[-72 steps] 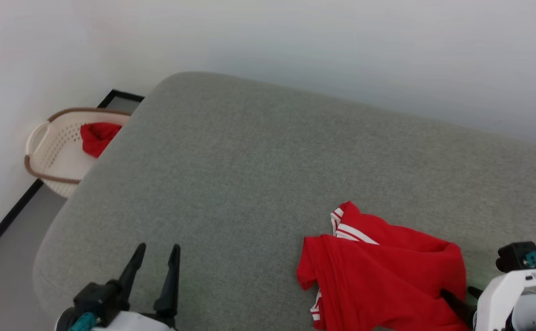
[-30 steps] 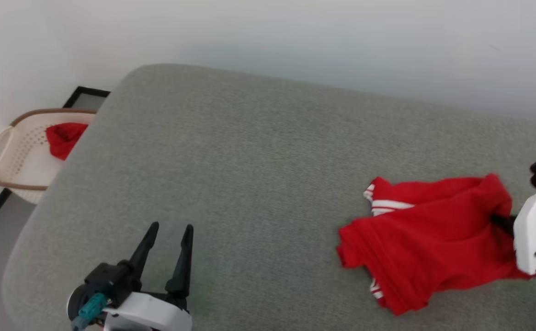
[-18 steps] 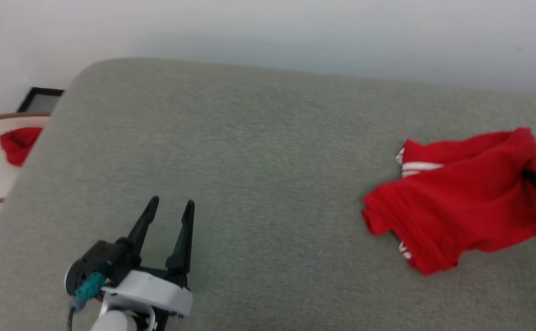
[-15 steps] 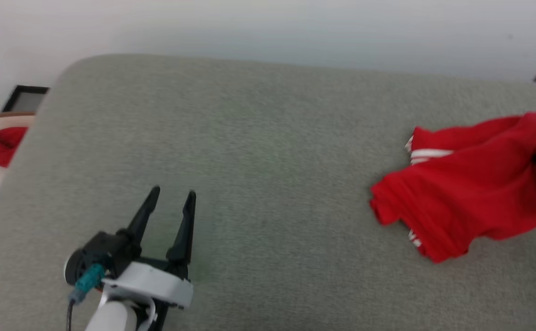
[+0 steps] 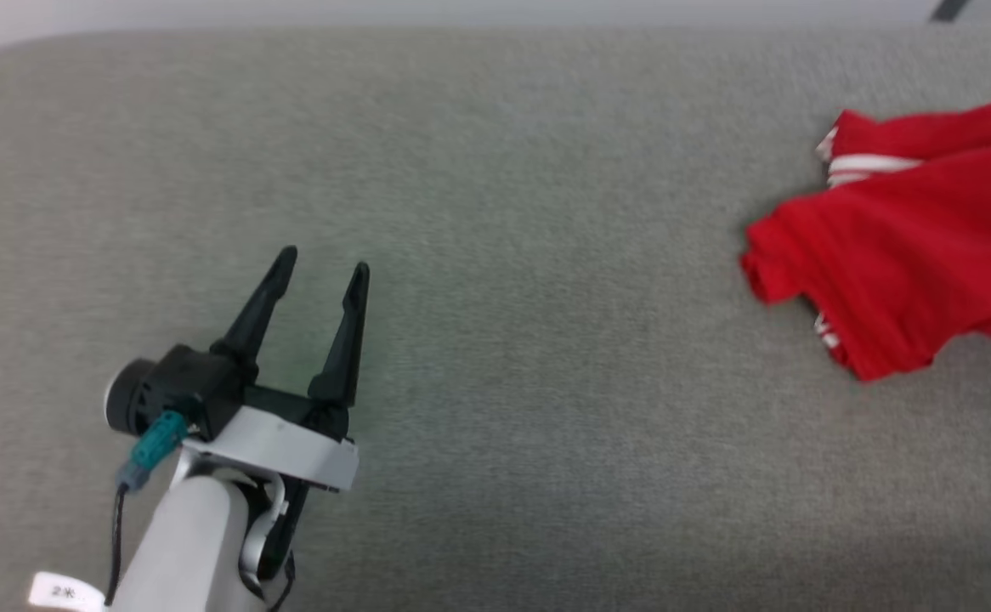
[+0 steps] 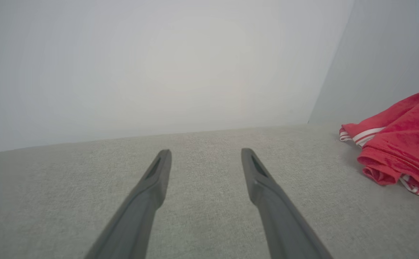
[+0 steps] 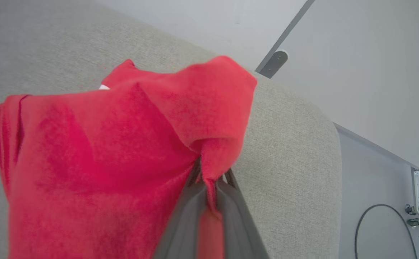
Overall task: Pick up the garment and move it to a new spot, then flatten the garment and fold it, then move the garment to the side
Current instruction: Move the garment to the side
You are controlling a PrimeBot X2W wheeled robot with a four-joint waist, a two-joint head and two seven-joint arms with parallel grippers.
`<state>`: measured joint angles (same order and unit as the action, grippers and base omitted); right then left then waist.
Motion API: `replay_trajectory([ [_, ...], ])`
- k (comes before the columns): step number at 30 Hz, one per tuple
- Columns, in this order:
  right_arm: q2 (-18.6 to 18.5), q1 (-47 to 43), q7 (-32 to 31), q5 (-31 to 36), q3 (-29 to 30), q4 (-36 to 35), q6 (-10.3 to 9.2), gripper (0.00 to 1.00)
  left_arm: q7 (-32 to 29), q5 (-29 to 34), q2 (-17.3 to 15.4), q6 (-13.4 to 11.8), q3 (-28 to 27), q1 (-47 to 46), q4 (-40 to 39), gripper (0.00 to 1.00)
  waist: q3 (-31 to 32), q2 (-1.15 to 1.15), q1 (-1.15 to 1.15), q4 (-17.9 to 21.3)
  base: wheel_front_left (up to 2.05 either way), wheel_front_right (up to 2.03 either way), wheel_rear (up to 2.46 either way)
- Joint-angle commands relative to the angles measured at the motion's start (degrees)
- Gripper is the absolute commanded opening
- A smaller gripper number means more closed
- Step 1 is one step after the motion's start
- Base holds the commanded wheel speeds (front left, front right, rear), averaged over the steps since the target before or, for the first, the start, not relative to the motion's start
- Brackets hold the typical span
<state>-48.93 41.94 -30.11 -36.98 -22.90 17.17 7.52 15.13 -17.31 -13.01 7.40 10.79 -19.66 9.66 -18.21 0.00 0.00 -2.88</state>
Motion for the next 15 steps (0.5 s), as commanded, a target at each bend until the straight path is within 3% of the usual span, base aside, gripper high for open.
replay_trajectory([
  [1,-0.7,1.2,1.1,0.5,-0.4,0.7,-0.07,0.00,-0.1,0.4,-0.3,0.2,0.1,-1.1,-0.3,1.00,-3.7,0.00,0.00,3.3,0.00,0.00,0.00],
  [15,-7.2,7.3,10.2,1.2,-2.9,9.9,-0.08,0.00,-0.1,1.4,-2.4,0.2,0.7,-6.0,-1.6,1.00,-11.0,0.00,0.00,6.6,0.00,0.00,0.00],
])
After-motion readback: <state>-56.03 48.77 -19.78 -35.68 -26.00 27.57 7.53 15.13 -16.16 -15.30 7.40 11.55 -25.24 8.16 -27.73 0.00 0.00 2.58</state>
